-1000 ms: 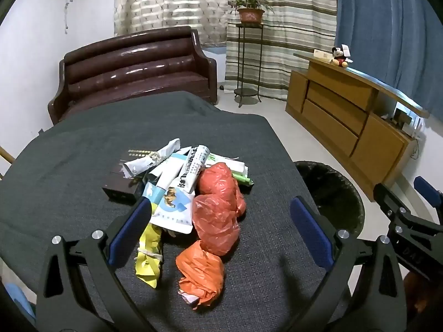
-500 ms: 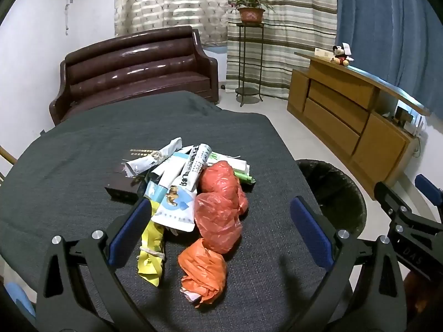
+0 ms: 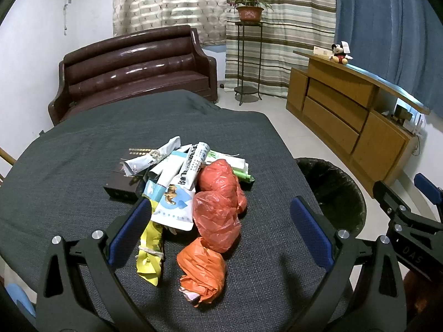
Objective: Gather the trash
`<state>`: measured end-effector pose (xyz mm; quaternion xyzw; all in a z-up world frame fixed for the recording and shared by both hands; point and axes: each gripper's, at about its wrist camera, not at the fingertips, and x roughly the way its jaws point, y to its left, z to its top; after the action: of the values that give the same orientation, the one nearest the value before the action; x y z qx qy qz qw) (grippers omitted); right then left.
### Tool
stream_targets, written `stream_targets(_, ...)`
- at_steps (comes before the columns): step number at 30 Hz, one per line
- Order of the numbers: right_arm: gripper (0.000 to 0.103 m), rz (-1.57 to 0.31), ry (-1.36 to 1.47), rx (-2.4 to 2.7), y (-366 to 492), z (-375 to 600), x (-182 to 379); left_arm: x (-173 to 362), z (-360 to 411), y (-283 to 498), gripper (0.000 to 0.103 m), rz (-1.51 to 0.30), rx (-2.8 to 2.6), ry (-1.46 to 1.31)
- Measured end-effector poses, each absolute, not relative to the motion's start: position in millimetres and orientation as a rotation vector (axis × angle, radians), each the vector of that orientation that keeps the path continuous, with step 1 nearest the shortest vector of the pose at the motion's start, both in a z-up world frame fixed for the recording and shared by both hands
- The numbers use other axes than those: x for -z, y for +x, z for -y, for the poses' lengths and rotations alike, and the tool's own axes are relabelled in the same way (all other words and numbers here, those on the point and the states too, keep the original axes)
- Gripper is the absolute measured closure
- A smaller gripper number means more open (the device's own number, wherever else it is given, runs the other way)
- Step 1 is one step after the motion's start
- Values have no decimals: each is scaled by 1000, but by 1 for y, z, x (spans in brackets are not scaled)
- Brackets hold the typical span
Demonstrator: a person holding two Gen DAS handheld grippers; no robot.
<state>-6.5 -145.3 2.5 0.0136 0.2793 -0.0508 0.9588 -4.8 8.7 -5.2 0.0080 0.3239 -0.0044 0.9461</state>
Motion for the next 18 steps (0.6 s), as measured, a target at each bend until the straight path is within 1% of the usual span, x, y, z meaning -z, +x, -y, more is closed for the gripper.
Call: stream_targets(18, 6, -568, 28, 103, -6, 143, 1, 5, -3, -3, 5, -661, 1, 19)
